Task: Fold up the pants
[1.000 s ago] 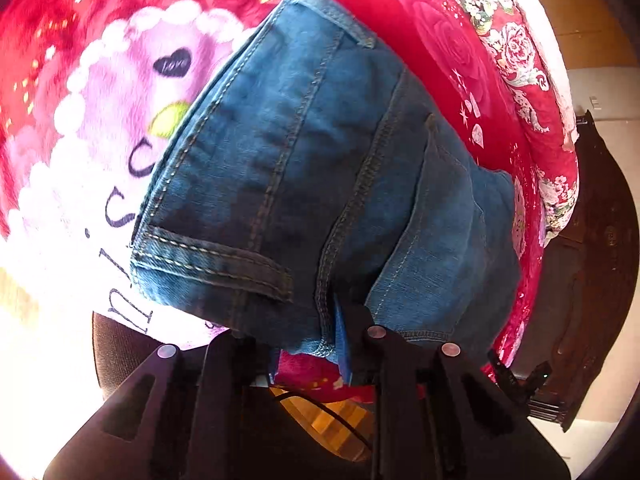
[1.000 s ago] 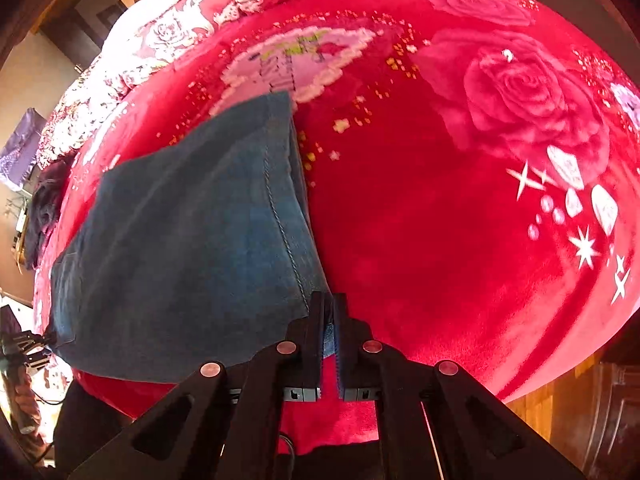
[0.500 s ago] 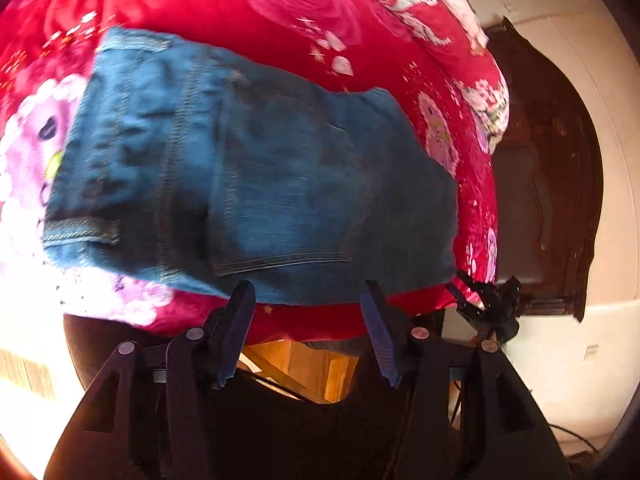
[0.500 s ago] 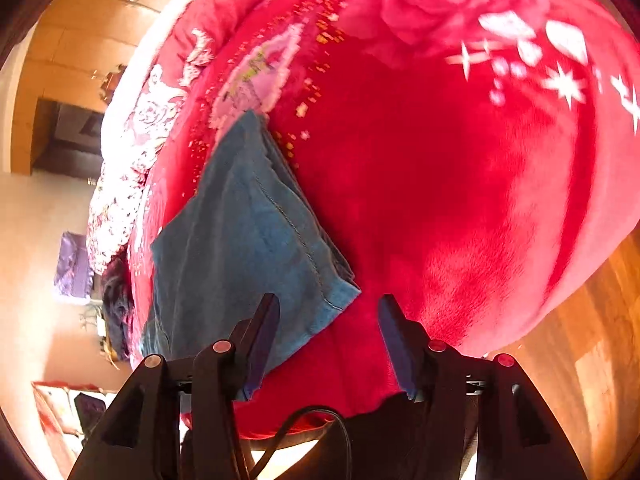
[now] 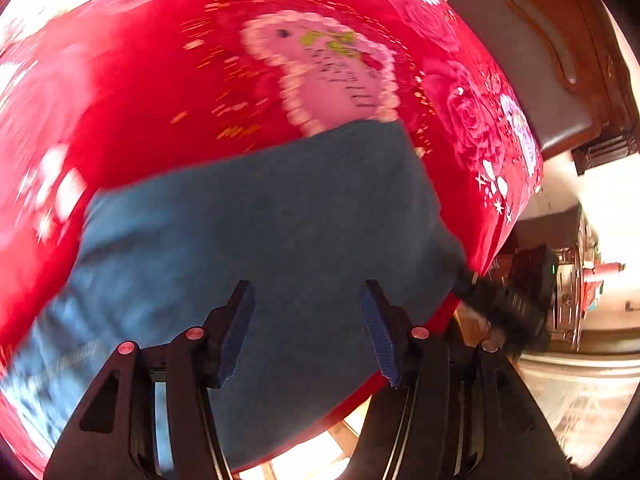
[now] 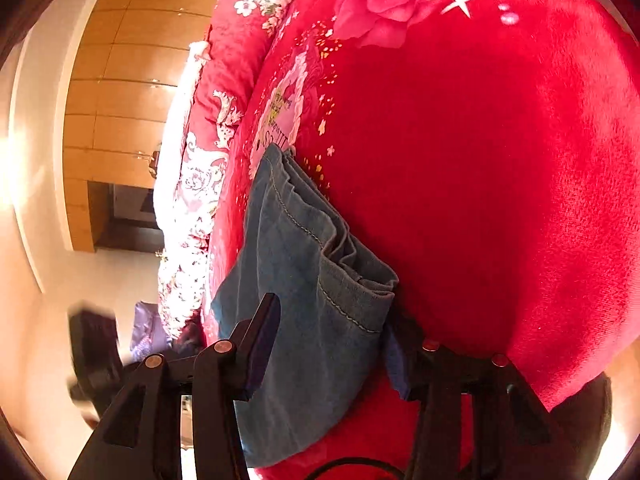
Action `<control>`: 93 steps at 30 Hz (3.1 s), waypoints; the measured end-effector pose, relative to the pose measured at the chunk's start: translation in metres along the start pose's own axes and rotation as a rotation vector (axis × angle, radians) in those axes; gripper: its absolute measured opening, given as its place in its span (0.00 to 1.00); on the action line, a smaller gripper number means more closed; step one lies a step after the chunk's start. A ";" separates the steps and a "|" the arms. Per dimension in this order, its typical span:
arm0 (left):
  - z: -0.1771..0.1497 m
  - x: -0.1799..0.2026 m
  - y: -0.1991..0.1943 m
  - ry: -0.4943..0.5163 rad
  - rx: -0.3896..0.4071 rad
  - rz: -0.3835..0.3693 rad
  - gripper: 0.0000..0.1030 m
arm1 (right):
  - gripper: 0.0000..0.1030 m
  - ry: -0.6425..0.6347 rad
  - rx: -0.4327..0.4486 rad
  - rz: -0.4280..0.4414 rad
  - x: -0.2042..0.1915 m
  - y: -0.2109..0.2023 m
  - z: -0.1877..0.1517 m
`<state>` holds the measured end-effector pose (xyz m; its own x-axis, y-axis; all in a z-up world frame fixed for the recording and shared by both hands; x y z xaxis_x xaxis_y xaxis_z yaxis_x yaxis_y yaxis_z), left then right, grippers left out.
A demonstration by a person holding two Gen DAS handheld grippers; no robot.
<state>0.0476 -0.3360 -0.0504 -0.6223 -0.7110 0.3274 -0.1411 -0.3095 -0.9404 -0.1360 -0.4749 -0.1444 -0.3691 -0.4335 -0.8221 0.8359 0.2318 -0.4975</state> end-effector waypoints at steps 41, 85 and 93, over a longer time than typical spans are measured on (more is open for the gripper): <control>0.053 0.104 0.067 0.561 -0.134 0.076 0.11 | 0.17 -0.185 0.018 -0.014 -0.037 -0.002 0.011; -0.154 -0.108 0.017 -0.660 0.194 -0.261 0.37 | 0.49 -0.872 -0.583 -0.109 -0.241 0.194 -0.051; -0.162 -0.104 0.025 -0.763 0.135 -0.368 0.19 | 0.62 -1.059 -0.735 -0.210 -0.242 0.236 -0.085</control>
<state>-0.0161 -0.1674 -0.1234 0.1401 -0.7658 0.6277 -0.1097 -0.6420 -0.7588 0.1155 -0.2415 -0.0865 0.3144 -0.9123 -0.2624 0.2614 0.3489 -0.9000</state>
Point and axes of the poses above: each gripper's, at about its wrist camera, not at the fingertips, and y roughly the way its jaws point, x to its right, z to its top, the point moved 7 cm from there along y, roughly the way its jaws point, and after that the axes turned 7 degrees about -y, right-handed, at the moved point
